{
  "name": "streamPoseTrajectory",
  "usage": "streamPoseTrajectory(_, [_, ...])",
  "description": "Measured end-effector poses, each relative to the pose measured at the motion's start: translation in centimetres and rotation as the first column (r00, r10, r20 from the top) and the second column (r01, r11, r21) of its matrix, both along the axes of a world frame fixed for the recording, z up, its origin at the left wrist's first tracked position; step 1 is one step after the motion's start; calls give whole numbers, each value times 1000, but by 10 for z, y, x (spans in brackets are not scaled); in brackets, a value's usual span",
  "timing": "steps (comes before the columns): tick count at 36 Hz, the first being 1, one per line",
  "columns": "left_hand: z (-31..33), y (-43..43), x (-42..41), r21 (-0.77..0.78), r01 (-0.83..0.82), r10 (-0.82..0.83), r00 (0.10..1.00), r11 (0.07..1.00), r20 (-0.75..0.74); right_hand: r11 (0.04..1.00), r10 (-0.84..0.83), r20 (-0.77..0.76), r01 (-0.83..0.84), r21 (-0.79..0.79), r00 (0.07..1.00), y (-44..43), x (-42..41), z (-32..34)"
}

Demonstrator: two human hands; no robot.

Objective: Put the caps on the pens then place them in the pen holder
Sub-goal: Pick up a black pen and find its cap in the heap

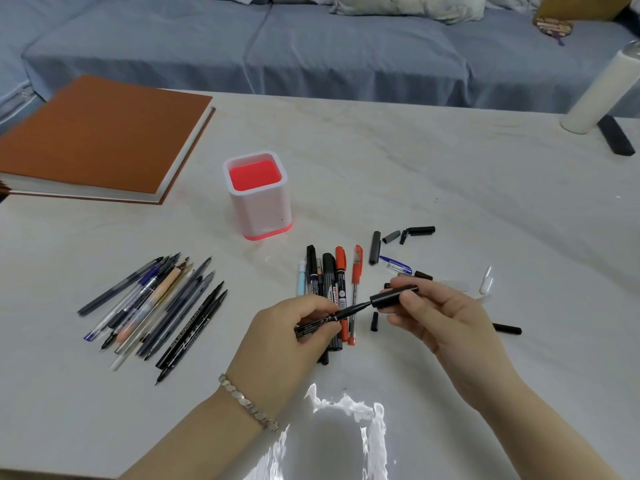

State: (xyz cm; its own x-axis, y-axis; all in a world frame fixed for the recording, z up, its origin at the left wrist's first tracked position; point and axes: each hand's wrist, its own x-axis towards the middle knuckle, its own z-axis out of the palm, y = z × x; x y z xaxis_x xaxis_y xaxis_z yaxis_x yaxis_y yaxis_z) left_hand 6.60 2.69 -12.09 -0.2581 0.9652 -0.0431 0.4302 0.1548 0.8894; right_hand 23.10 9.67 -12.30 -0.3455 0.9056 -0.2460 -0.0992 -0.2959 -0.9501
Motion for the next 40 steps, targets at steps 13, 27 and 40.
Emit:
streamPoseTrajectory(13, [0, -1, 4, 74, 68, -61, 994, 995, -96, 986, 135, 128, -146, 84, 983, -8, -4, 4])
streamPoseTrajectory(27, [2, 2, 5, -30, 35, -34, 998, 999, 49, 978, 88, 229, -128, 166, 969, 3, 3, -1])
streamPoseTrajectory(40, [-12, 9, -10, -44, -36, 34, 999, 998, -41, 846, -230, 870, -352, 400, 437, 94, 16, -38])
